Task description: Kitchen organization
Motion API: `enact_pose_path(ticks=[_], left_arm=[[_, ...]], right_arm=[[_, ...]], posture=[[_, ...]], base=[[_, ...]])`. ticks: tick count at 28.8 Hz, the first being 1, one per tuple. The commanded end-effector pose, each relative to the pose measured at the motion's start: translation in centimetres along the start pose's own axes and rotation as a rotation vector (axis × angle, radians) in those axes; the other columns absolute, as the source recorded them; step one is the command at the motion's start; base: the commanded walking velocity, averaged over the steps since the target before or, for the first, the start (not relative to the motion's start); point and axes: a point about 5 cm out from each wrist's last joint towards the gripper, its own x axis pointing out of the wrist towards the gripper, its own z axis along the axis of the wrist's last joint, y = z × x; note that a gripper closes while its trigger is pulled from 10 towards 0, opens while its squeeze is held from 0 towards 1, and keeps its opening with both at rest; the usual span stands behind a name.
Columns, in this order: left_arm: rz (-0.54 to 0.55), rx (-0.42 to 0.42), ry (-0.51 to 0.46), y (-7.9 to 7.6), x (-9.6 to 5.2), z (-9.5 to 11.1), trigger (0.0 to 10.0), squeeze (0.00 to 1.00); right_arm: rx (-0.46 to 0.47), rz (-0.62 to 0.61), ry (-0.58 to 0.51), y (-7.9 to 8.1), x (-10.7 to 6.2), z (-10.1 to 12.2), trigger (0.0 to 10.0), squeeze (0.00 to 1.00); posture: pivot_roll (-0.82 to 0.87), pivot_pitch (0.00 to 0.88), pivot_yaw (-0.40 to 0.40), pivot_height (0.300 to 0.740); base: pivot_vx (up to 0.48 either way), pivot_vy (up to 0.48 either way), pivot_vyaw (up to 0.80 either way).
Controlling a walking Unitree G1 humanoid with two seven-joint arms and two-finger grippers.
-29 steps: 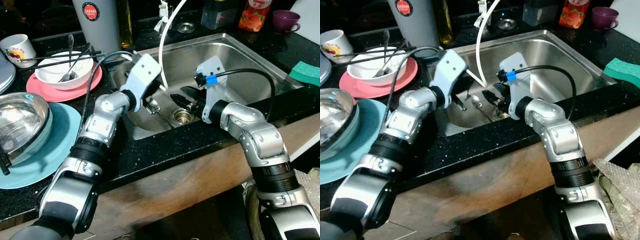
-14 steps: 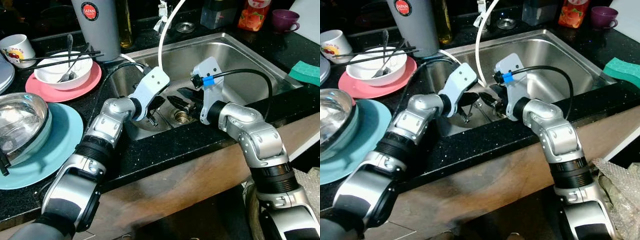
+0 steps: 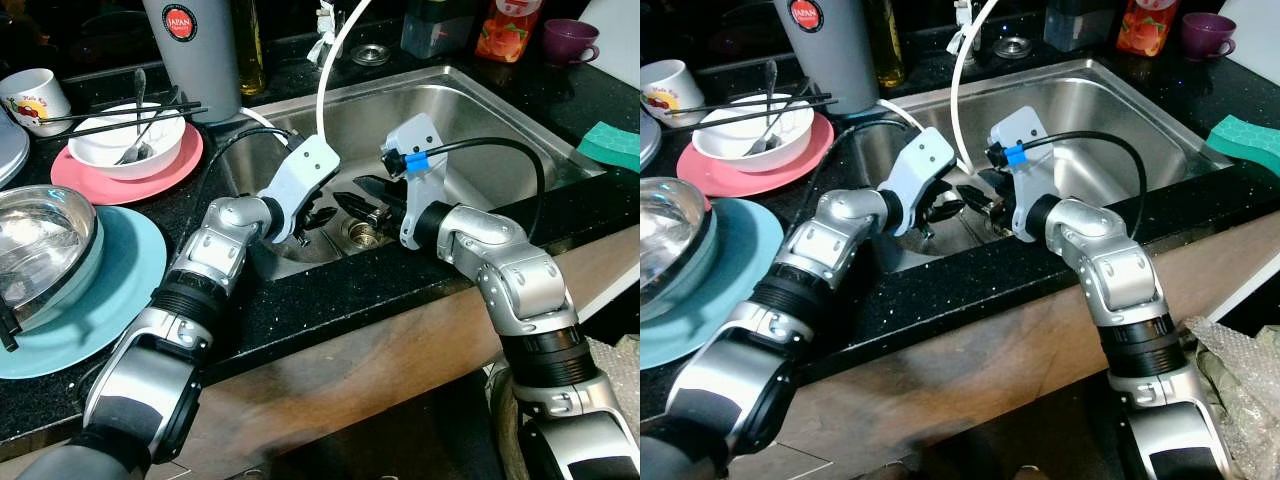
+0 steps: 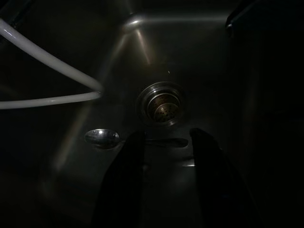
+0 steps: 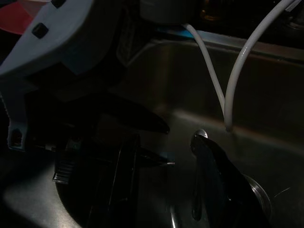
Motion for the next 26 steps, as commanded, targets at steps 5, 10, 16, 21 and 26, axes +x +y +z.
enact_pose_path(ticks=[5, 10, 16, 21, 26], left_arm=[[0.057, 0.028, -0.012, 0.8, -0.5, 0.9, 10.0, 0.00], [0.216, -0.010, -0.102, 2.8, -2.3, 2.8, 10.0, 0.00], [0.346, -0.077, -0.192, 4.7, -5.8, 4.0, 10.0, 0.00], [0.425, -0.075, -0.329, 3.9, -9.6, 3.4, 10.0, 0.00], [0.531, -0.109, -0.453, 1.7, -13.7, 1.4, 10.0, 0.00]], right_arm=[[0.002, 0.006, 0.010, 0.1, 0.0, -0.3, 10.0, 0.00], [0.005, -0.005, 0.001, -0.1, 0.0, -0.1, 10.0, 0.00], [0.006, -0.009, -0.003, -0.3, 0.0, -0.1, 10.0, 0.00], [0.009, -0.012, -0.011, -0.4, 0.1, 0.0, 10.0, 0.00], [0.010, 0.000, -0.018, -0.3, 0.4, 0.1, 10.0, 0.00]], posture=[[0.04, 0.123, 0.012, 0.740], [0.03, 0.123, 0.009, 0.740], [0.04, 0.119, -0.001, 0.740], [0.04, 0.117, -0.006, 0.740], [0.05, 0.117, -0.031, 0.740]], base=[[0.000, 0.000, 0.00], [0.000, 0.000, 0.00], [0.000, 0.000, 0.00], [0.000, 0.000, 0.00], [0.000, 0.000, 0.00]])
